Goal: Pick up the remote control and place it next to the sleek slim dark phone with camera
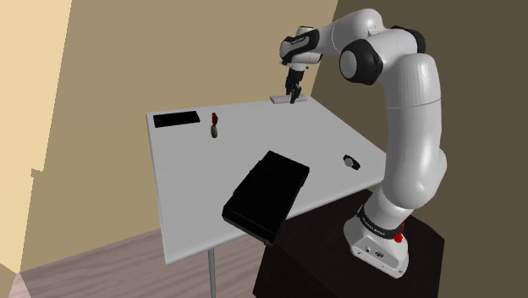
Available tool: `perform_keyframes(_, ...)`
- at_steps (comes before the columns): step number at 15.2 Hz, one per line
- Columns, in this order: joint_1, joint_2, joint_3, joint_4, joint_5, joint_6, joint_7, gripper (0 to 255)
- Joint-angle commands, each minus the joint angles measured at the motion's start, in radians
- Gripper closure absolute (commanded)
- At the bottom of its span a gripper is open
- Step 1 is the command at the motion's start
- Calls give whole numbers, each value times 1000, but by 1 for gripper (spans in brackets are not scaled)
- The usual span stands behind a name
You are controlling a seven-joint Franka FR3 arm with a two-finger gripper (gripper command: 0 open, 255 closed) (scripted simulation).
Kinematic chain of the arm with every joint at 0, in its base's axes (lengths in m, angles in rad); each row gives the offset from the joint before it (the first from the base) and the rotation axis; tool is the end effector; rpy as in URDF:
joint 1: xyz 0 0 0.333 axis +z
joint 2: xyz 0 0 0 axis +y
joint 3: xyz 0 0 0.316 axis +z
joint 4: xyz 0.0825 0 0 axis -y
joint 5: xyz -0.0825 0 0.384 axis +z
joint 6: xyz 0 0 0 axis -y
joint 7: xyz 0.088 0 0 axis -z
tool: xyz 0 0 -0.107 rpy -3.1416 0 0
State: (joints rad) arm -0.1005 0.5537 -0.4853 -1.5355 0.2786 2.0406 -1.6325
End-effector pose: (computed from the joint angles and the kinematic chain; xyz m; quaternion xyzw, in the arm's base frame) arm 0.6128 -0.3258 0.3627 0.8807 0.4735 0.0053 0.0086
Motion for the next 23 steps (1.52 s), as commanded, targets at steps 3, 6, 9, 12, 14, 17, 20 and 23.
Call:
perform_keyframes(3,3,-19,-6,27,-11,-44,9,255)
perform_keyframes(6,3,-30,-10,50,-18,-77,14,255)
perform_keyframes(9,3,-40,-14,74,-24,-109,18,255)
perform_keyframes(12,64,-76,-7,23,-43,-89,81,255)
perform_keyframes(14,103,-95,-2,-3,-55,-79,123,255)
perform_keyframes(17,158,-118,9,-32,-70,-68,188,255)
perform_keyframes(20,210,-132,22,-48,-82,-62,253,255)
perform_keyframes(23,258,-138,37,-53,-92,-61,317,255)
